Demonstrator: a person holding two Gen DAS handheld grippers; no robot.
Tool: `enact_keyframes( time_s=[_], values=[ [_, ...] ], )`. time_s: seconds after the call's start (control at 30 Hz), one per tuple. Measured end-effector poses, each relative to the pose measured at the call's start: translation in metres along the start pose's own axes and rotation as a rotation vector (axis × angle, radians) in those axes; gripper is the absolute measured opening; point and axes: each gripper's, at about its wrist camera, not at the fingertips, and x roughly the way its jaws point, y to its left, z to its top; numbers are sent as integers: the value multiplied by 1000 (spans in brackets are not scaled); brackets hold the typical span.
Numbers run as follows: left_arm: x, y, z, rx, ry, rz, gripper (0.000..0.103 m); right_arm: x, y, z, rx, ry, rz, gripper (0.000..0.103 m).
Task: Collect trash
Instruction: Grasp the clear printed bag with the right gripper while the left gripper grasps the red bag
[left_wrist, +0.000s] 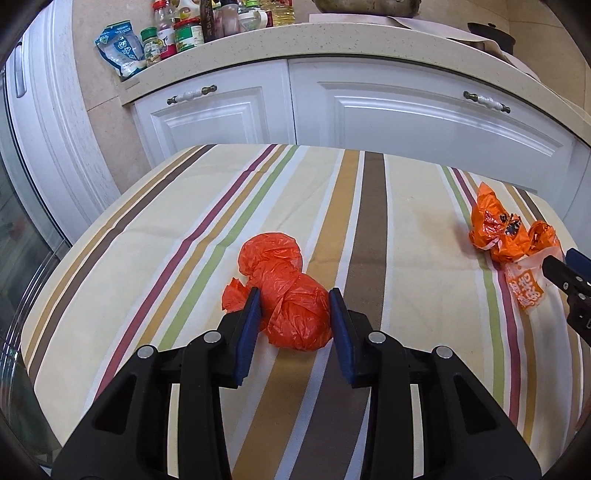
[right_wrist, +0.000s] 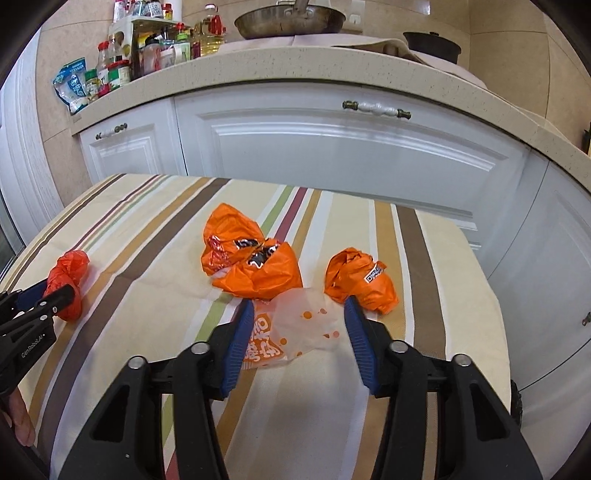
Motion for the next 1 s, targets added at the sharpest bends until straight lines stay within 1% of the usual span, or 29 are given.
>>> enact_keyframes(
  time_s=[0.03,0.1,0.37,0.53,0.7,1.0],
  values=[
    [0,0,-1,0,1,-2,36,1,0,0,-2,6,3,36],
    [1,-1,-2,0,4,-5,36,3,1,-2,-6,22,16,28],
    [-2,-5,-5,1,3,-11,36,-5,3,-10,-17,6,27,22],
    [-10,-8,-6,6,-7,-24,36,-20,0,-14,-10,-9,25,20],
    [-22,-14,-10,18,-19,-50,36,-36,-5,-18,0,-31,8,19],
    [-53,-41,-18,77,-51,-125,36,-68,-25,-30,30,-66,-49,19]
  ],
)
